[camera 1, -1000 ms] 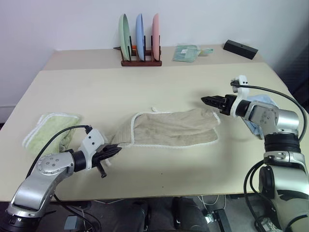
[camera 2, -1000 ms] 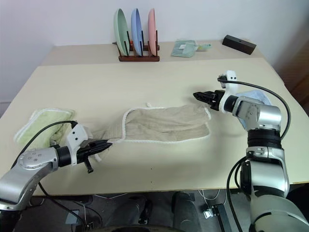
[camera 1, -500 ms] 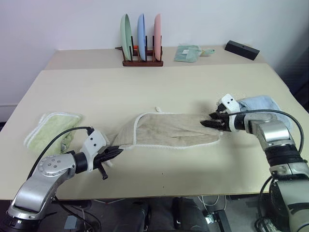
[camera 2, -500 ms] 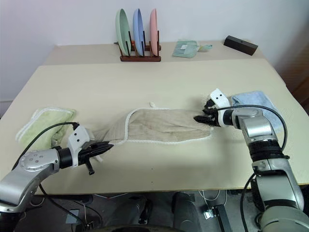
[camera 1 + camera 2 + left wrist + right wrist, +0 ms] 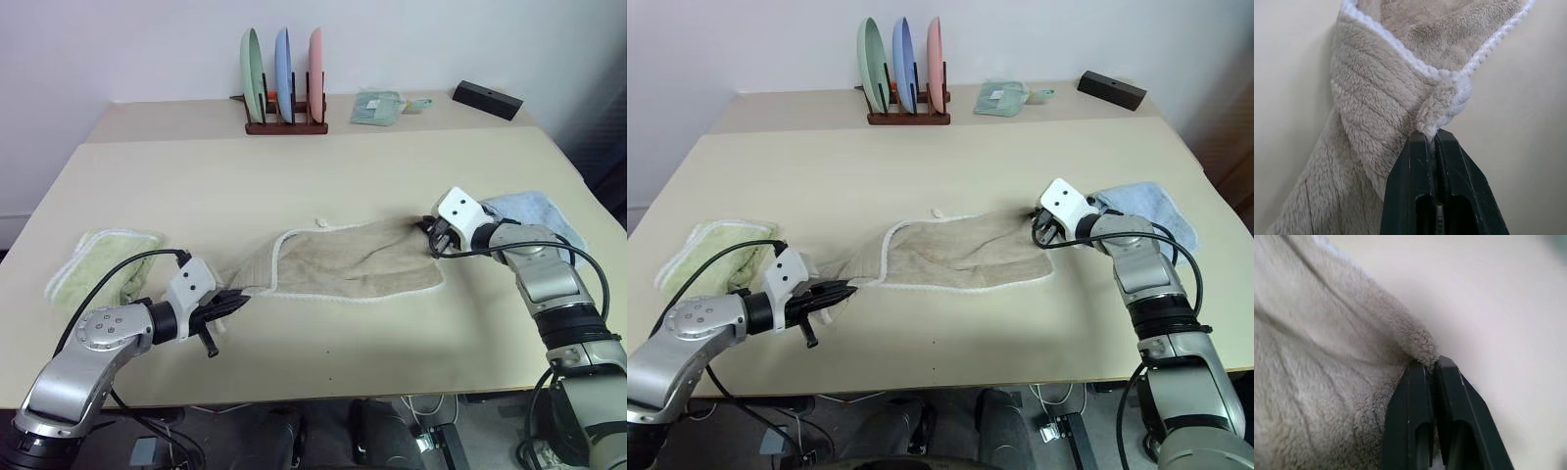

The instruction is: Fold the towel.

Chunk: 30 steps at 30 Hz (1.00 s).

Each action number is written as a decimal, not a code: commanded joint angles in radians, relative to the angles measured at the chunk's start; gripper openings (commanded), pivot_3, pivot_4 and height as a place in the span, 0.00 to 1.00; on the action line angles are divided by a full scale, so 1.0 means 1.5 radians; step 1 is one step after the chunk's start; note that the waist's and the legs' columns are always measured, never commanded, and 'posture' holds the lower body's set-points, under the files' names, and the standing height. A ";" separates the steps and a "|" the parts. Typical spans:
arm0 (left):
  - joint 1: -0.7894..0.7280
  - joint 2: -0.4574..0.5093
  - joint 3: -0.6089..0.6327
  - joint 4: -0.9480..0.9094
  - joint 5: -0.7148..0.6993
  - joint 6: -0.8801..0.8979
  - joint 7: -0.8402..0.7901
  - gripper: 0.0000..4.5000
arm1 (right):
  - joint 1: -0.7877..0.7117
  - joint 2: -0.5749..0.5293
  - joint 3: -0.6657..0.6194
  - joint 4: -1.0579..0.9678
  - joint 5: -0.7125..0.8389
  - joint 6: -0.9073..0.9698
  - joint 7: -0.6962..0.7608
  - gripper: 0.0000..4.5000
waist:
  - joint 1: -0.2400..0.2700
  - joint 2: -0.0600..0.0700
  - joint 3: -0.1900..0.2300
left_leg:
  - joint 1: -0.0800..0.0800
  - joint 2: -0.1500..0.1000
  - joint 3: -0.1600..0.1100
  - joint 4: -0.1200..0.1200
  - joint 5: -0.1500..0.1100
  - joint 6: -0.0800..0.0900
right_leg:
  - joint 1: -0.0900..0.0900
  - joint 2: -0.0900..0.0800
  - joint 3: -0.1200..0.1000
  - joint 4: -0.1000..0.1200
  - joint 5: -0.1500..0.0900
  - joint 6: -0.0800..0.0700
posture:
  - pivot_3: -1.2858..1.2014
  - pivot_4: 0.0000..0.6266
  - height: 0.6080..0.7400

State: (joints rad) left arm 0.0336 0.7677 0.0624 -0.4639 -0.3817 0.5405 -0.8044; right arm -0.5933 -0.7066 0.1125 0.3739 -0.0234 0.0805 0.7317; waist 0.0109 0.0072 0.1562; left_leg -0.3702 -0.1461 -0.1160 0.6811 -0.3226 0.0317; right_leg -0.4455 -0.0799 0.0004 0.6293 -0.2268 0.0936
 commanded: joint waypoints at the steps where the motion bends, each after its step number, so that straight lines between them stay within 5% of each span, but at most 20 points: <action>1: -0.005 0.003 0.011 -0.003 0.002 -0.010 0.000 0.00 | -0.018 -0.004 -0.002 -0.053 -0.068 -0.145 -0.073 0.01 | 0.001 0.000 0.000 | 0.000 0.000 0.000 0.000 0.000 0.000 | 0.000 0.000 0.000 0.000 0.000 0.000 | 0.52 0.24 1.00; 5: -0.007 0.001 0.008 0.000 0.007 -0.016 0.003 0.00 | 0.036 -0.077 0.101 -0.095 -0.254 -0.387 -0.110 0.01 | 0.003 0.000 0.000 | 0.000 0.000 0.000 0.000 0.000 0.000 | -0.001 0.000 0.000 0.000 0.000 0.000 | 0.52 0.24 1.00; 8: -0.006 0.000 0.007 -0.002 0.007 -0.016 0.005 0.00 | 0.115 -0.081 0.085 -0.160 -0.086 -0.352 0.009 0.07 | 0.004 -0.002 -0.001 | 0.000 0.000 0.000 0.000 0.000 0.000 | 0.001 0.000 0.000 0.000 0.000 0.000 | 0.52 0.24 1.00; 10: -0.004 0.000 0.008 -0.002 0.007 -0.016 0.005 0.00 | 0.141 -0.082 0.058 -0.197 0.015 -0.270 0.077 0.18 | 0.002 -0.001 0.000 | 0.000 0.000 0.000 0.000 0.000 0.000 | 0.001 0.000 0.000 -0.001 0.000 0.000 | 0.52 0.24 1.00; 17: -0.012 -0.002 0.001 0.005 0.010 -0.019 0.003 0.00 | 0.162 -0.077 -0.027 -0.263 0.190 -0.023 0.151 0.91 | 0.002 0.000 0.000 | 0.001 0.001 0.000 0.000 0.000 0.000 | 0.001 0.001 0.001 0.000 0.000 0.000 | 0.52 0.24 1.00; 26: -0.012 -0.007 -0.004 0.008 0.014 -0.022 0.001 0.00 | 0.139 -0.021 -0.156 -0.277 0.392 0.252 0.112 0.91 | 0.003 0.000 0.000 | 0.001 0.001 0.000 0.000 0.000 0.000 | 0.001 0.000 0.001 0.000 0.000 0.000 | 0.52 0.24 1.00; 30: -0.016 -0.011 -0.007 0.010 0.016 -0.022 0.000 0.00 | 0.103 0.008 -0.178 -0.214 0.403 0.323 0.070 0.91 | 0.002 0.000 0.000 | 0.001 0.001 0.000 0.000 0.000 0.000 | 0.001 0.000 0.001 0.000 0.000 0.000 | 0.52 0.24 1.00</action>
State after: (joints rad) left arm 0.0229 0.7511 0.0504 -0.4399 -0.3599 0.5289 -0.8033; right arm -0.4128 -0.7058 -0.1212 0.0305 0.5639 0.5349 0.8626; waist 0.0145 0.0071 0.1568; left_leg -0.3690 -0.1451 -0.1160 0.6808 -0.3225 0.0316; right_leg -0.4440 -0.0792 0.0014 0.6290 -0.2268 0.0935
